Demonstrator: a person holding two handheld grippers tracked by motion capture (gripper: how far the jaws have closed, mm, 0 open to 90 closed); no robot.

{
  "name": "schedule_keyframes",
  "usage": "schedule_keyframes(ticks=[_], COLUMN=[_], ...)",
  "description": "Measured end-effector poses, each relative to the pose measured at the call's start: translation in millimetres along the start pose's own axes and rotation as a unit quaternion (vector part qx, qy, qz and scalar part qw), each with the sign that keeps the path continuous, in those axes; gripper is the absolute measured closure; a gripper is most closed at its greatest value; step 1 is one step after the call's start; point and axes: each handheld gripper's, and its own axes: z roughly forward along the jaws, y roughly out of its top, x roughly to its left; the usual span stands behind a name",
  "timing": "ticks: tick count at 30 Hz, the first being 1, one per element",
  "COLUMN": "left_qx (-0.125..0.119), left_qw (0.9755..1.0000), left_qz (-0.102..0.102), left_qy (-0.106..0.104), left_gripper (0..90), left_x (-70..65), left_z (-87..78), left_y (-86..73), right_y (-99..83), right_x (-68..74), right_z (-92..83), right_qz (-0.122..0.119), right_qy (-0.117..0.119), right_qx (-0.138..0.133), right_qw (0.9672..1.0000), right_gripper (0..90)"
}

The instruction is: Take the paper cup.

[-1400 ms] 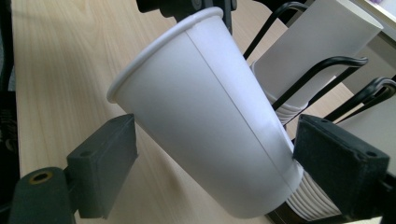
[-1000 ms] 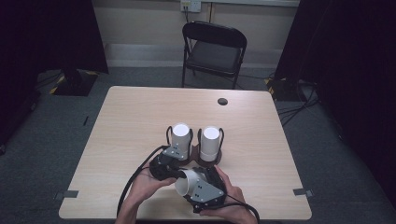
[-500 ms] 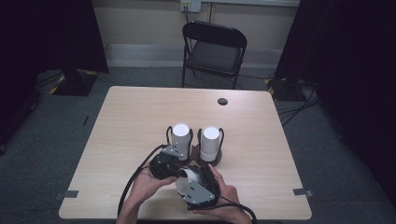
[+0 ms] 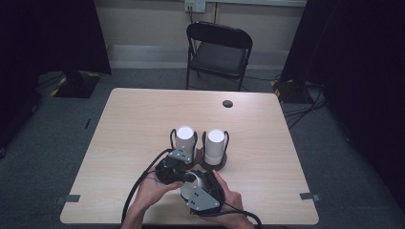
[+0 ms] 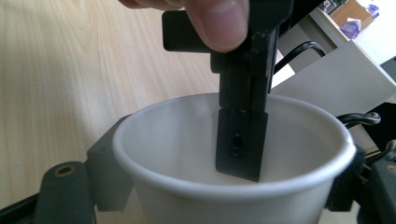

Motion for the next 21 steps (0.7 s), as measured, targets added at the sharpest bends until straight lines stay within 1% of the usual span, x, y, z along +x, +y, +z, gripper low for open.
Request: schedule_keyframes(ticks=[1,3,6,9,11,13,15,16,17,18,19,21], left_qx=[-0.005,-0.016,-0.021,-0.026,-0.026,-0.033,-0.034,-0.039,-0.043,-0.051,-0.051,-0.059], left_qw=[1.0,0.9998,0.9997,0.9996,0.9995,0.9992,0.9992,0.999,0.9989,0.9985,0.9985,0.998], left_qz=[-0.003,-0.011,-0.012,-0.014,-0.015,-0.014,-0.013,-0.015,-0.015,-0.017,-0.017,-0.022], left_qy=[-0.001,-0.002,-0.001,0.004,0.004,0.015,0.014,0.015,0.014,0.01,0.01,0.006], left_gripper=[87.2,87.1,86.9,86.5,85.6,82.0,81.4,81.0,81.0,80.5,80.3,79.6], left_x=[0.1,-1.0,-1.3,-1.5,-1.5,-2.3,-2.0,-1.8,-1.4,-1.2,-1.2,-0.3], left_z=[0.3,1.7,2.1,2.1,1.4,-0.9,-1.7,-1.7,-2.0,-2.6,-2.6,-2.5], left_y=[-0.4,0.0,0.5,-0.4,-0.5,-1.0,-1.2,-1.8,-2.3,-3.9,-3.9,-6.4], right_y=[0.0,-2.0,-2.9,-5.5,-7.6,-9.6,-10.4,-12.0,-12.0,-13.4,-13.4,-14.2], right_x=[0.0,-2.2,-3.4,-5.7,-7.6,-8.7,-9.2,-10.2,-10.2,-11.2,-11.2,-12.4], right_z=[0.0,-2.0,-3.3,-5.6,-6.3,-6.4,-6.5,-6.4,-6.4,-6.7,-6.7,-7.0], right_qz=[0.0,0.013,0.016,0.027,0.036,0.043,0.048,0.056,0.056,0.065,0.065,0.071], right_qy=[0.0,0.001,-0.002,-0.009,-0.009,-0.013,-0.014,-0.02,-0.02,-0.015,-0.015,-0.017], right_qx=[0.0,-0.003,-0.006,-0.01,-0.01,-0.009,-0.006,-0.003,-0.003,-0.006,-0.006,-0.007], right_qw=[1.0,0.9999,0.9999,0.9995,0.9993,0.9989,0.9987,0.9982,0.9982,0.9978,0.9978,0.9973], right_gripper=[22.9,23.4,23.6,23.9,24.0,24.0,24.0,24.1,24.1,24.1,24.1,24.2])
